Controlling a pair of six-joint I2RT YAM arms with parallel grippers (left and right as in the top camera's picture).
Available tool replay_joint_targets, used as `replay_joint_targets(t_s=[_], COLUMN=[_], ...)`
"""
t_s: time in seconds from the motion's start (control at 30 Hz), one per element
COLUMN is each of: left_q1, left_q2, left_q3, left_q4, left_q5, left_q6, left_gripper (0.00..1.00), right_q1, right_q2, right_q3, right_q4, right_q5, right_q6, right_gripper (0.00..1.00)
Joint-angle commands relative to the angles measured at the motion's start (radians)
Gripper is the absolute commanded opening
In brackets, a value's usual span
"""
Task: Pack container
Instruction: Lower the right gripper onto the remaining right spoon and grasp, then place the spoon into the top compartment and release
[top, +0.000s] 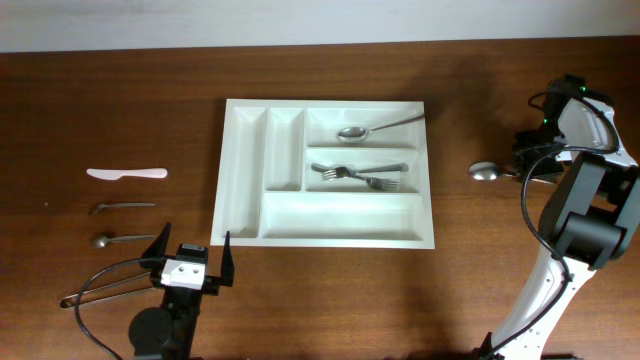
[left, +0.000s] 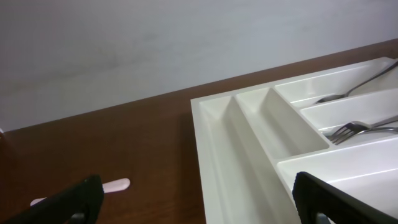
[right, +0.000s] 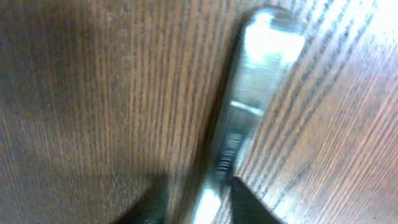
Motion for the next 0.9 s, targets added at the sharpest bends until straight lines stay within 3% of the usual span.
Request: replay_joint_targets(t_s=[0.0,0.03,0.5,0.67,0.87], left_q1=[0.006,0.006,0.006,0.006,0.006], left_q2=[-0.006,-0.006,-0.006,-0.006,-0.006], left_q3=[-0.006,-0.006,-0.006,-0.006,-0.006], left_q4=[0.000,0.000,0.001,0.000,0.000], left_q5=[-0.004,-0.004,-0.004,-0.004,-0.004], left_q6=[0.016,0.016,0.016,0.016,0.016], left_gripper=[0.99,0.99,0.99,0.99,0.99], right_q1=[-0.008,-0.008,0.029,0.126,0.319], right_q2=[0.014,0.014,-0.114,-0.180,-0.184], right_q3=[0.012,0.012,0.130,0.190,0.202], right_q4=[-0.004,-0.003,-0.008,-0.007,0.003], right_q5=[0.008,-0.006,-0.207,-0.223,-0.233], right_q6=[-0.003,-0.003,-0.004,0.030,0.176], right_gripper=[0.13,0.04,0.04,0.04,0.04])
